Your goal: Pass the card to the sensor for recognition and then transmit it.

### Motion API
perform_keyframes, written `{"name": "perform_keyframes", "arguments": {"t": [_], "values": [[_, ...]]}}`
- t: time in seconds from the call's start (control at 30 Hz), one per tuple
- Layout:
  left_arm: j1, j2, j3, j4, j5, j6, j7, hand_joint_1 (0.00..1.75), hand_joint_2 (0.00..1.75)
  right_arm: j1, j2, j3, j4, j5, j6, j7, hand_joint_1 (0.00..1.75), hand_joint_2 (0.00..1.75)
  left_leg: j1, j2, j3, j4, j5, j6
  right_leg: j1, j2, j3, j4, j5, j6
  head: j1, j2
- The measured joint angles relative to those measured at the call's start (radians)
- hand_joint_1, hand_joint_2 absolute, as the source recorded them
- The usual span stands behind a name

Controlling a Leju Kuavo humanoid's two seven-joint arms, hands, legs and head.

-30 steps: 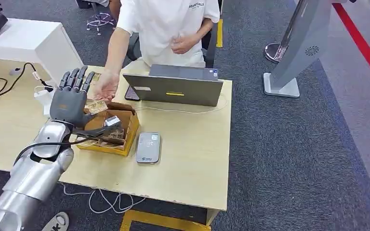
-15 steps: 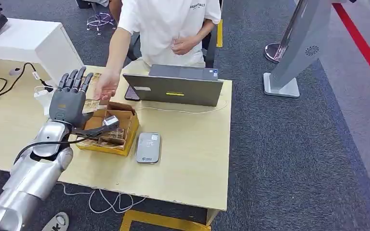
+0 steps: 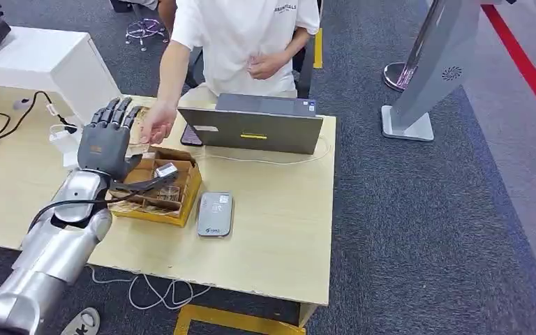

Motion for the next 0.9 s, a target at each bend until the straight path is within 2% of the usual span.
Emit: {"name": "perform_keyframes", "arguments": {"t": [0.2,0.7,0.9], "values": [[-0.010,-0.010,0.000,0.008,0.034,-0.052,-0.031,1.75,1.75,0.000,0.000,-0.010,0.000,0.006,0.000,-0.003,0.00,1.75,0.000,0.000,0.000,0.000,0.000,0.000,0.000,0.000,0.000,0.000,0.000,0.000,0.000,0.000],[-0.022,-0.018,0.000,0.008,0.052,-0.080,-0.038,1.75,1.75,0.000,0.000,-0.020,0.000,0.009,0.000,-0.005,0.00,1.75,0.000,0.000,0.000,0.000,0.000,0.000,0.000,0.000,0.000,0.000,0.000,0.000,0.000,0.000],[-0.033,-0.029,-0.006,0.013,0.059,-0.116,-0.034,1.75,1.75,0.000,0.000,-0.026,0.000,0.009,0.000,-0.005,0.00,1.75,0.000,0.000,0.000,0.000,0.000,0.000,0.000,0.000,0.000,0.000,0.000,0.000,0.000,0.000]]}}
